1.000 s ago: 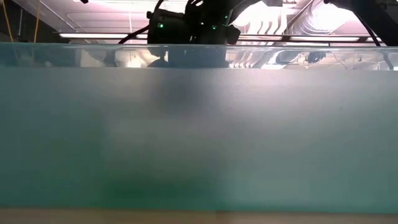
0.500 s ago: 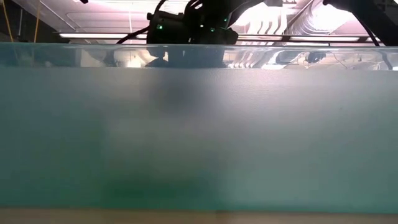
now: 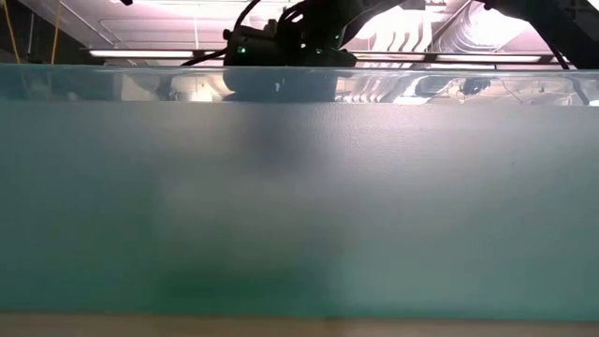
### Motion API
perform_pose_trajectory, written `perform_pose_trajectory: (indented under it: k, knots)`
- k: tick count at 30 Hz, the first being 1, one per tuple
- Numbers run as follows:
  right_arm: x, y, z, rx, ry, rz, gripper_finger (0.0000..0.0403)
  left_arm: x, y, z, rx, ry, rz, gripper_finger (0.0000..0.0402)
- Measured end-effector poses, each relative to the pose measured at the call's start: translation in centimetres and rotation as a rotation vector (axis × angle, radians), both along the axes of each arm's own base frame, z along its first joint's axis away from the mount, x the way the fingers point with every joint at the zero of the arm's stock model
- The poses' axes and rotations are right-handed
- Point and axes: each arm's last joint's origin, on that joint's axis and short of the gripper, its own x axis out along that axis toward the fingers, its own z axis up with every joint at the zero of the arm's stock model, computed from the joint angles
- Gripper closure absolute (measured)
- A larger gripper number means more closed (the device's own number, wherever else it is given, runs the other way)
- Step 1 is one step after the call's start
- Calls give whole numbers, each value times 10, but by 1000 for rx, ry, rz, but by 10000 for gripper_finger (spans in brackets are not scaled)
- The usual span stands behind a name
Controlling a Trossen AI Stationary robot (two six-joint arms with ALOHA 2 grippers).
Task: Pick and place pill bottles into a basket
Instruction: Put the white pill bottle into the green bin
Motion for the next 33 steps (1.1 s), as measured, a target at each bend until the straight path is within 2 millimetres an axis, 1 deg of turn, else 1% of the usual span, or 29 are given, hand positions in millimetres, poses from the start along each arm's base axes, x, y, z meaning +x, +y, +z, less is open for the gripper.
perform_pose_trajectory:
  k: [4, 7, 14, 19, 26, 28, 33]
  knots:
    - [-1, 0, 0, -5, -5, 37, 231, 0, 0, 0, 0, -1, 1, 64]
    - [-1, 0, 0, -7, -11, 61, 249, 0, 0, 0, 0, -1, 1, 64]
    - [-1, 0, 1, -21, -27, 96, 249, 0, 0, 0, 0, -1, 1, 64]
    - [0, 0, 9, -32, -63, 113, 253, 1, 0, 0, -2, -11, 1, 64]
    - [3, -1, 29, -69, -136, 145, 253, 4, -1, 2, -5, -36, -1, 64]
    - [7, -2, 41, -98, -162, 159, 253, 5, -1, 2, -7, -45, -2, 64]
    - [15, -4, 80, -207, -237, 194, 253, 5, -1, 2, -10, -53, -2, 64]
